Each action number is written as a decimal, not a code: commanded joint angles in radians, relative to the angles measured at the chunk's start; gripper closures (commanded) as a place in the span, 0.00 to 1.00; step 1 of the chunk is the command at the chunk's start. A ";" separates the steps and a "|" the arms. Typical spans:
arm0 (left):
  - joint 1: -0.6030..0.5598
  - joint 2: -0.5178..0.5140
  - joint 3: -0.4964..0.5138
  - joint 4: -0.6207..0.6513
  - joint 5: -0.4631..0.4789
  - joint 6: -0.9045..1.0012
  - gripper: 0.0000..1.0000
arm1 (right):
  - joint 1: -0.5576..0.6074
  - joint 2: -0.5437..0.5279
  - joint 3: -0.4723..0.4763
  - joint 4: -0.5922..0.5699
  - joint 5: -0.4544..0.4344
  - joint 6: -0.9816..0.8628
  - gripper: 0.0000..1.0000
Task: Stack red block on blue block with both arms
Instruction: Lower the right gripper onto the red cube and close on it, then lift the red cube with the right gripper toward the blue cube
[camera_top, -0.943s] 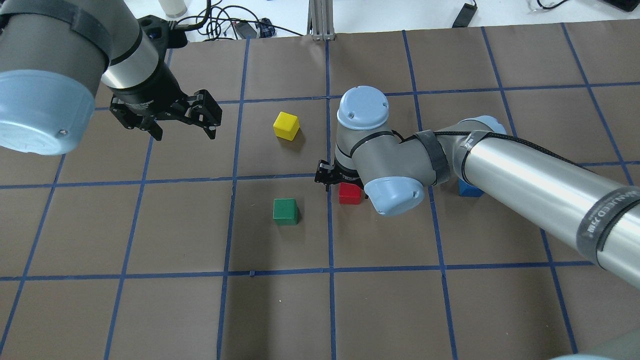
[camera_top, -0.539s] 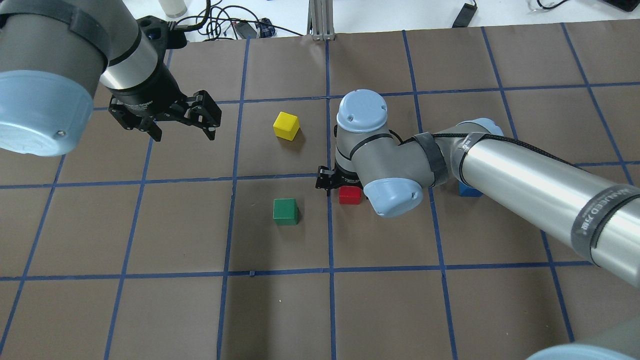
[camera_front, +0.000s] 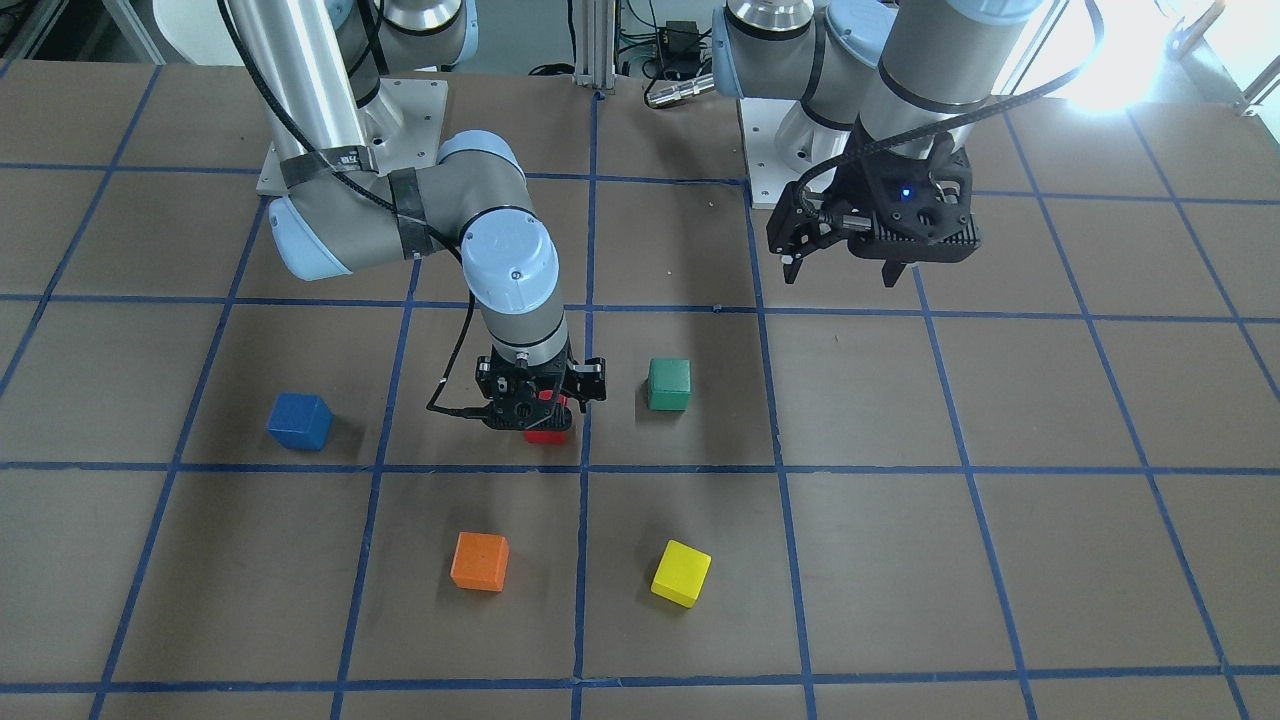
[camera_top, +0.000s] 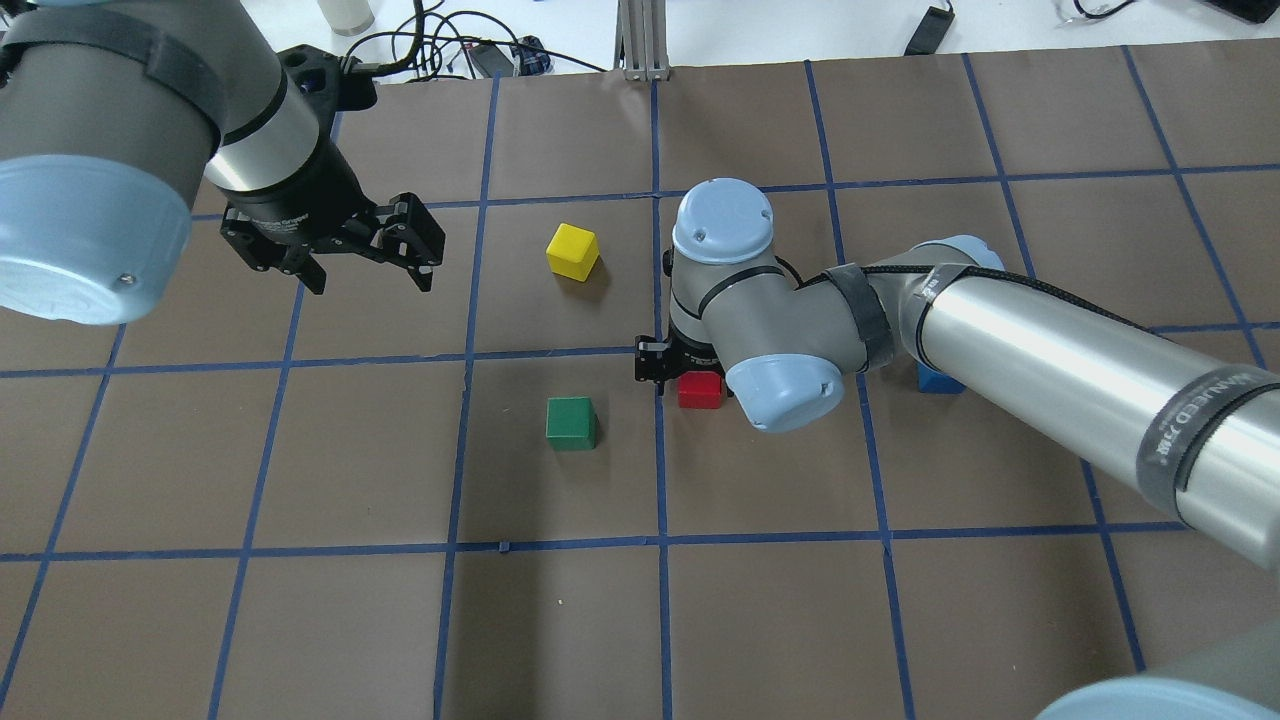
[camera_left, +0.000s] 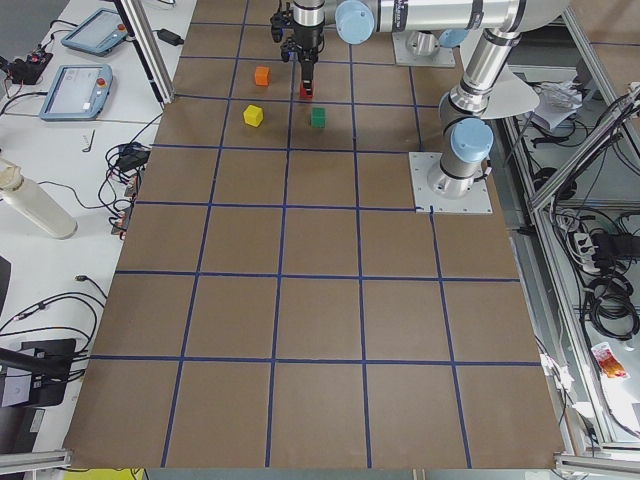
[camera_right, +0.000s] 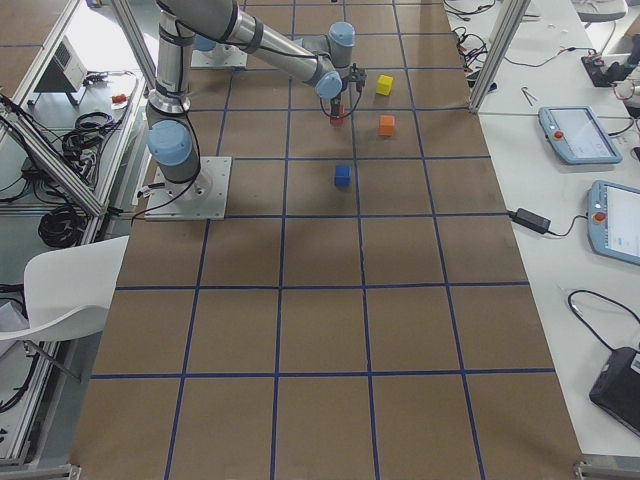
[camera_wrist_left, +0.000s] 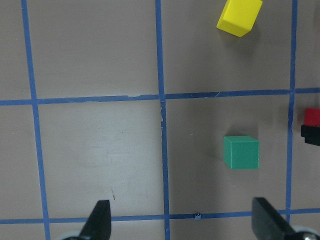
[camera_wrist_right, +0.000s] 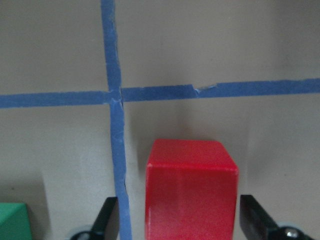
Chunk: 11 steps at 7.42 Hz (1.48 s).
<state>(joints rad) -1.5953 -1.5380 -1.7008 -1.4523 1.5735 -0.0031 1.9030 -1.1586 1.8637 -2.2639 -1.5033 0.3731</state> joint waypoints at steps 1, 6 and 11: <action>0.003 0.015 -0.022 0.009 -0.001 0.000 0.00 | -0.001 -0.001 -0.005 0.000 -0.006 -0.003 0.77; 0.009 0.012 -0.007 0.010 0.002 0.000 0.00 | -0.056 -0.062 -0.024 0.064 -0.067 -0.014 0.93; 0.011 -0.096 0.096 0.039 -0.009 0.011 0.00 | -0.263 -0.205 -0.038 0.231 -0.064 -0.210 0.92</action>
<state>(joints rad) -1.5850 -1.6053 -1.6289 -1.4140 1.5679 0.0049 1.6796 -1.3529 1.8244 -2.0482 -1.5611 0.1970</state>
